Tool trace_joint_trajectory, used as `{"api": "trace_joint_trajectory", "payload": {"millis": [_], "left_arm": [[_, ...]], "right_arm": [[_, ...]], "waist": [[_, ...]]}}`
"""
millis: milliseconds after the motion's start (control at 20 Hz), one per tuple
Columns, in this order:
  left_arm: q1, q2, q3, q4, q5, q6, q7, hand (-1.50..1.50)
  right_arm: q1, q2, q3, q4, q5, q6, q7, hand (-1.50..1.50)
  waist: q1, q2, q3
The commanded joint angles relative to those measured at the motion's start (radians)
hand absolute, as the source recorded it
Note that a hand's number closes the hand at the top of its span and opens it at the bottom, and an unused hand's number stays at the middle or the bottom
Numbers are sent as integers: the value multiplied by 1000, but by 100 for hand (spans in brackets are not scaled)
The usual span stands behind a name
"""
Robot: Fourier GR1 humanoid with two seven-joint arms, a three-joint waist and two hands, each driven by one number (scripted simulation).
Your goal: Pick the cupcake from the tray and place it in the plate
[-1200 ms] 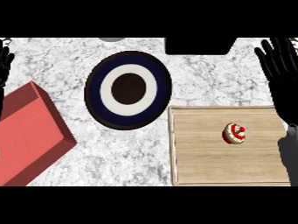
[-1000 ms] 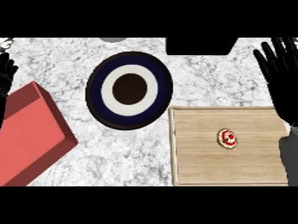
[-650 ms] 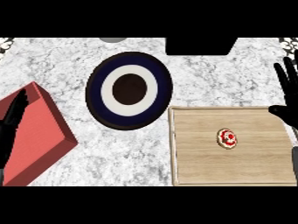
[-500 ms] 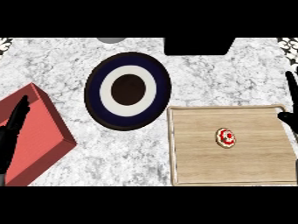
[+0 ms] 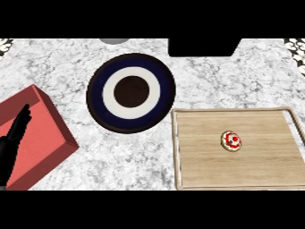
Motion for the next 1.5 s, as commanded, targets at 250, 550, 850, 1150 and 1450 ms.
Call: {"api": "trace_joint_trajectory", "payload": {"millis": [250, 550, 850, 1150, 1450], "left_arm": [[14, -43, -17, 27, -27, 4, -42, 0], [-8, -37, 1, 15, -39, -15, -9, 0], [-38, -51, 14, -1, -56, -17, 42, 0], [-38, -44, 51, 38, -49, -50, -13, 0], [-20, -62, 49, -53, -71, -68, 75, 0]], "right_arm": [[-53, -289, 39, 110, 112, 241, 125, -150], [-128, -367, 92, 260, 145, 375, 184, -150], [-210, -373, 187, 325, 188, 482, 229, -150], [-256, -357, 279, 440, 406, 595, 113, -150], [-342, -260, 354, 535, 579, 604, 35, -150]], "waist": [[21, 6, -1], [17, 5, 0], [13, 3, 0], [15, 5, 0], [17, 4, 0]]}}
